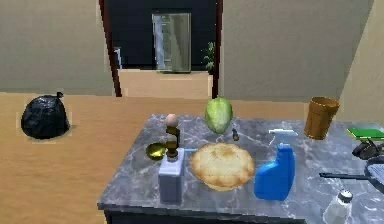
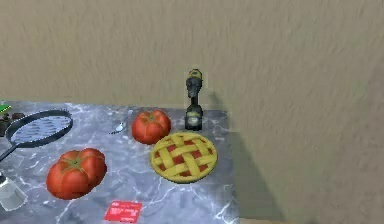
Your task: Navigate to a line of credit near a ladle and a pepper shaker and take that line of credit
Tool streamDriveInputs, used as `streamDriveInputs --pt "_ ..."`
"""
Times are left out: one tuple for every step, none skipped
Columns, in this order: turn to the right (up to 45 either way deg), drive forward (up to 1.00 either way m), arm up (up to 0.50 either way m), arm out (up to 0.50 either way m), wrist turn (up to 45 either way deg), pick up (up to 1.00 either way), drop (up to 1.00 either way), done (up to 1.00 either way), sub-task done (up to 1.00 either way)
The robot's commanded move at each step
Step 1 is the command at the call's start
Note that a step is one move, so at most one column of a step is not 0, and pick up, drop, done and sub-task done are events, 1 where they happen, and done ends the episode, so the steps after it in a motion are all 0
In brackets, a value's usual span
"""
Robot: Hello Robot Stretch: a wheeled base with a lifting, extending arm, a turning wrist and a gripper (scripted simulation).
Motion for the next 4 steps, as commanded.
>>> streamDriveInputs --pt "-15.0 0.0 0.0 0.0 0.0 0.0 0.0 0.0 0.0" --pt "0.0 0.0 0.5 0.0 0.0 0.0 0.0 0.0 0.0" --pt "0.0 0.0 0.38 0.0 0.0 0.0 0.0 0.0 0.0" --pt "0.0 0.0 0.0 0.0 45.0 0.0 0.0 0.0 0.0"
